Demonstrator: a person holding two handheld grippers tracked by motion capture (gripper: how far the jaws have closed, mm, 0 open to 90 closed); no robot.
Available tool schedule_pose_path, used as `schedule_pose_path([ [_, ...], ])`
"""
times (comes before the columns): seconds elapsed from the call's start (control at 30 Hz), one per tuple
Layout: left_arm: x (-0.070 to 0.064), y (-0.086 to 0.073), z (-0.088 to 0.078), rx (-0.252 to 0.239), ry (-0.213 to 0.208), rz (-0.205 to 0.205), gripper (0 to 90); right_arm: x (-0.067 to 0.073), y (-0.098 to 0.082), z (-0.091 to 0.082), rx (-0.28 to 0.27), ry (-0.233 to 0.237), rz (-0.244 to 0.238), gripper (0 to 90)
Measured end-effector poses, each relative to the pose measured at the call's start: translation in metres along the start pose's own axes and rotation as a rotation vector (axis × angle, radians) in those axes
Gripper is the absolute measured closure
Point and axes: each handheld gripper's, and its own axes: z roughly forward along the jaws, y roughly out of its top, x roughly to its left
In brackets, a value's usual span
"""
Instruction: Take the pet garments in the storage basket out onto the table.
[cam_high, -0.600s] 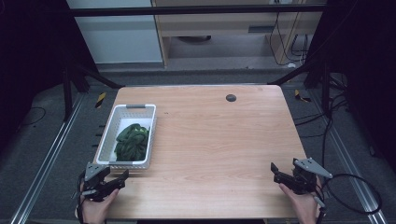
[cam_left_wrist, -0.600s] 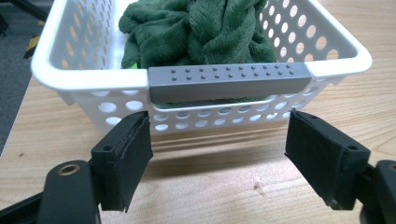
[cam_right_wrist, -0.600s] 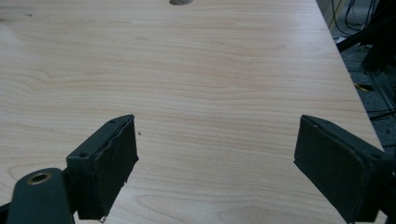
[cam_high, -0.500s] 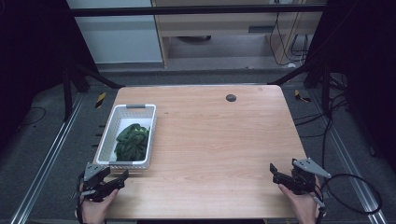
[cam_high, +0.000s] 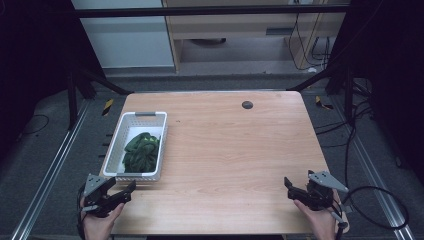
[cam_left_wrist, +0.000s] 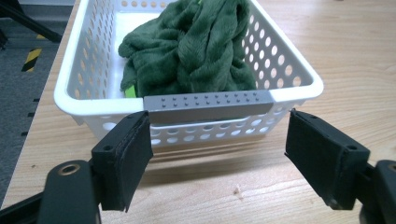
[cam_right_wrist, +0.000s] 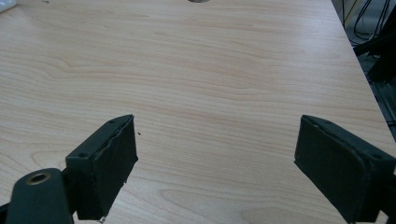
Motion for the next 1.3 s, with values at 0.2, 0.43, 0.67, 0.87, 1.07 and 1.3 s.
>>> schedule_pose_path([
  [0.2,0.001,0.009,-0.004,-0.016,-0.007,0.011,21.1,0.0,0.0,0.0,0.004,0.007,-0.003,12.8],
  [0.43,0.0,0.018,-0.006,-0.017,-0.011,0.016,21.0,0.0,0.0,0.0,0.0,0.005,-0.01,12.3],
  [0.67,0.001,0.032,-0.012,-0.038,-0.024,0.028,20.3,-0.001,-0.001,0.002,0.004,0.001,-0.009,12.1],
  [0.87,0.006,0.043,-0.017,-0.054,-0.025,0.027,20.1,-0.001,-0.001,0.001,0.007,-0.001,-0.005,11.7],
  [1.07,0.007,0.06,-0.019,-0.07,-0.033,0.027,19.9,-0.003,0.0,0.002,0.007,-0.016,-0.008,11.6],
  [1.3,0.004,0.071,-0.013,-0.065,-0.043,0.035,19.4,-0.003,0.0,0.002,0.009,-0.015,-0.013,11.2],
])
